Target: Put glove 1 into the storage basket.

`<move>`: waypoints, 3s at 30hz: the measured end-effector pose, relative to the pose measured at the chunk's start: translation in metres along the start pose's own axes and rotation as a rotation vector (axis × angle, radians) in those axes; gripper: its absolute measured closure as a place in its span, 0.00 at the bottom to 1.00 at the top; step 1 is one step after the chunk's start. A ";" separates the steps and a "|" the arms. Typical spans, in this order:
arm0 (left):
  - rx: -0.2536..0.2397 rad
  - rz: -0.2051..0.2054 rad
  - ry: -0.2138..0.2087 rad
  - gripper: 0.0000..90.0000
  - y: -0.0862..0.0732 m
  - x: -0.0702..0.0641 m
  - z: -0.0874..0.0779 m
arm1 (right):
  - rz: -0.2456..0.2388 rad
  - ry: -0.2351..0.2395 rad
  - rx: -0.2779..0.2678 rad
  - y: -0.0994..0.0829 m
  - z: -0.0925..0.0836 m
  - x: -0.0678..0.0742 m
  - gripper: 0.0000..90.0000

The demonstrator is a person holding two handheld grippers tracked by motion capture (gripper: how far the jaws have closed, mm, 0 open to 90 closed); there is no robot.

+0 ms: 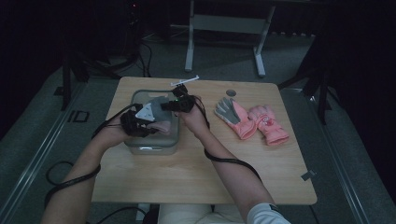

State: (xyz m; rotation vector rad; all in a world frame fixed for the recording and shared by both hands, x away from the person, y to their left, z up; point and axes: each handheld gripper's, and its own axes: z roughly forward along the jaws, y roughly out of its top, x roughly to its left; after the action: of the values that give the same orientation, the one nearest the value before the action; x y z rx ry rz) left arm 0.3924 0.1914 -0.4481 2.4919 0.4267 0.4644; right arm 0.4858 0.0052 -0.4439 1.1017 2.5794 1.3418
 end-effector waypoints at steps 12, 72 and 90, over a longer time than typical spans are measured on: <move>0.114 0.026 -0.021 0.76 -0.015 0.007 0.038 | 0.022 -0.031 0.088 -0.008 0.043 -0.008 0.82; -0.062 -0.223 -0.030 0.00 0.050 -0.001 0.026 | -0.096 -0.265 0.015 -0.060 -0.135 -0.117 0.69; -0.226 -0.186 -0.112 0.00 0.083 -0.087 0.055 | -0.127 -0.364 0.146 -0.108 -0.128 -0.172 0.73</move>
State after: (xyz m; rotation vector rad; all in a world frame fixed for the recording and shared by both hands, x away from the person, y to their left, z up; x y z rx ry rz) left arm 0.3539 0.0659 -0.4636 2.2229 0.5248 0.2802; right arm 0.5102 -0.2297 -0.4902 1.0629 2.4547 0.8458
